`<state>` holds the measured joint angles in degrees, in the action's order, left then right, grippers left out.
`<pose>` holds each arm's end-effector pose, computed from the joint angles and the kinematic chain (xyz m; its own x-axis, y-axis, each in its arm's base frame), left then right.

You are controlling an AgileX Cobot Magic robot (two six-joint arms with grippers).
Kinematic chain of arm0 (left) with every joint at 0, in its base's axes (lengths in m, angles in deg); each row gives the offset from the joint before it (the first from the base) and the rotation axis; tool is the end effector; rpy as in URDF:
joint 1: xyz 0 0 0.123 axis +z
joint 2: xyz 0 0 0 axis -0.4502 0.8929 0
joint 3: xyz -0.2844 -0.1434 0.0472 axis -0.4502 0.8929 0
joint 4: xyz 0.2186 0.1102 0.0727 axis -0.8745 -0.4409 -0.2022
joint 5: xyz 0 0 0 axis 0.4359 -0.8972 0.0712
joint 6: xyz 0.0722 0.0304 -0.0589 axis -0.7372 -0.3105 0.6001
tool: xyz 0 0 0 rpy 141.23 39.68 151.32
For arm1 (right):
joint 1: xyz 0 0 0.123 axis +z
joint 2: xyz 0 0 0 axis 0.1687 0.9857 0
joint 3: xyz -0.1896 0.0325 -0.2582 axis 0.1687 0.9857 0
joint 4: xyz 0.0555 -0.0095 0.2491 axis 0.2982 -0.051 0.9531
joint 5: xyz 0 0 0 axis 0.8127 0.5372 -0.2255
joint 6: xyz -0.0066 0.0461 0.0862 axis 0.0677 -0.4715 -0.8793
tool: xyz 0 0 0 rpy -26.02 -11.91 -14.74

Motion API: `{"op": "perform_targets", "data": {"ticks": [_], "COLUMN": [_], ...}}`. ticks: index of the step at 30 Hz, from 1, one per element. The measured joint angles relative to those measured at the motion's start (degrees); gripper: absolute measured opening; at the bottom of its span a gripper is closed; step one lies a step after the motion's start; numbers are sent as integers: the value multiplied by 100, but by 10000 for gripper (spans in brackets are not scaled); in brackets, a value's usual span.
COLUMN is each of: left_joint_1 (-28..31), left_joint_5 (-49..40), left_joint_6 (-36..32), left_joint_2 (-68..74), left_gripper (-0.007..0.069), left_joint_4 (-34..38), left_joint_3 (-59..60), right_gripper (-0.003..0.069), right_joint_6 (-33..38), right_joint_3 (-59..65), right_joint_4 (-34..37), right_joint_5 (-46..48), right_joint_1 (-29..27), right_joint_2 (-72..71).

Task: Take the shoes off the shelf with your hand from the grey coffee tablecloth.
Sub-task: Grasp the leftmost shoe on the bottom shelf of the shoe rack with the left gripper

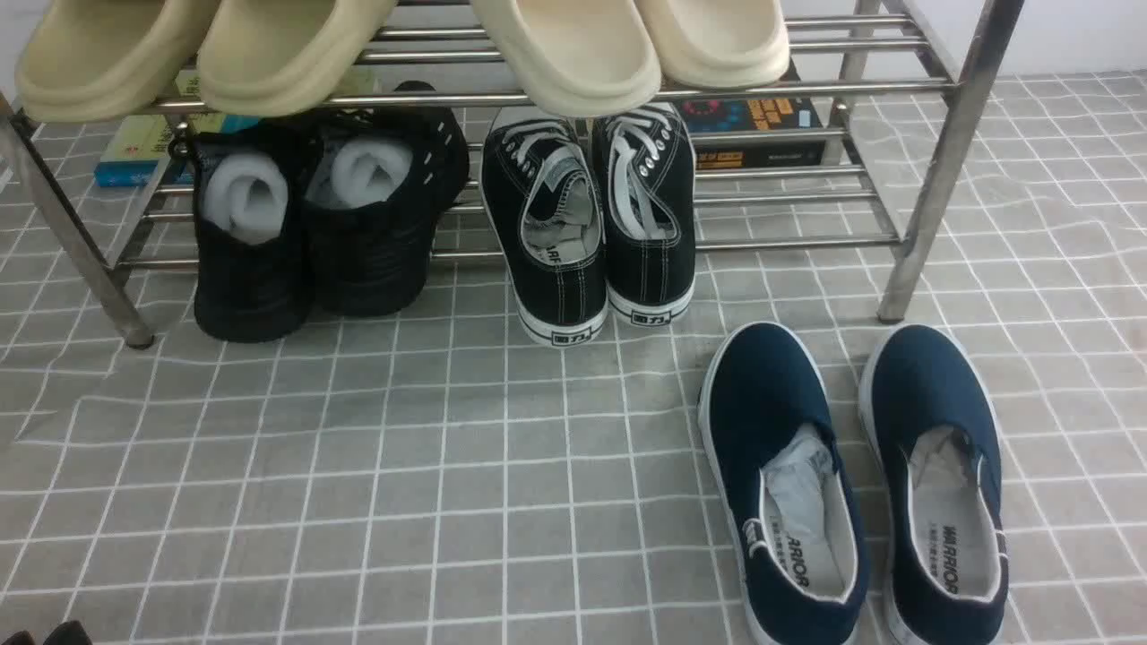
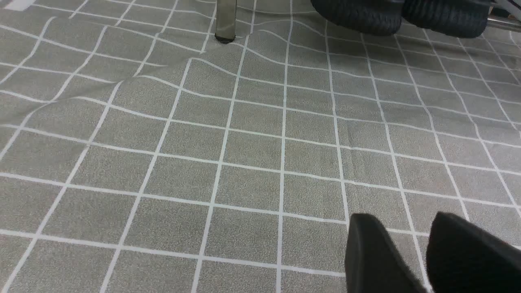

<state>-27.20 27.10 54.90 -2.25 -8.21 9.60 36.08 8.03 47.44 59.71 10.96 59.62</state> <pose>0.0256 0.0023 0.1693 -0.2896 -0.1539 -0.9447 -0.0630 0.9879 -0.1416 0.0252 0.0001 0.1714 -0.3006 -0.0189 -0.9536 -0.0207 0.9997 -0.0133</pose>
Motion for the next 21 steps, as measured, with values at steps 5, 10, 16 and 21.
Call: {"op": "perform_targets", "data": {"ticks": [5,10,16,21], "left_joint_1": [0,0,0,0], "left_joint_5": [0,0,7,140], "left_joint_6": [0,0,175,1704], "left_joint_2": [0,0,0,0], "left_gripper": [240,240,240,240], "left_joint_4": [-13,-104,-53,1747], "left_joint_3": [0,0,0,19], "right_gripper": [120,125,134,140], "right_joint_6": [0,0,0,0], "right_joint_3": [0,0,0,0], "right_joint_4": [0,0,0,0], "right_joint_5": [0,0,0,0], "right_joint_1": [0,0,0,0], "right_joint_2": [0,0,0,0]}}
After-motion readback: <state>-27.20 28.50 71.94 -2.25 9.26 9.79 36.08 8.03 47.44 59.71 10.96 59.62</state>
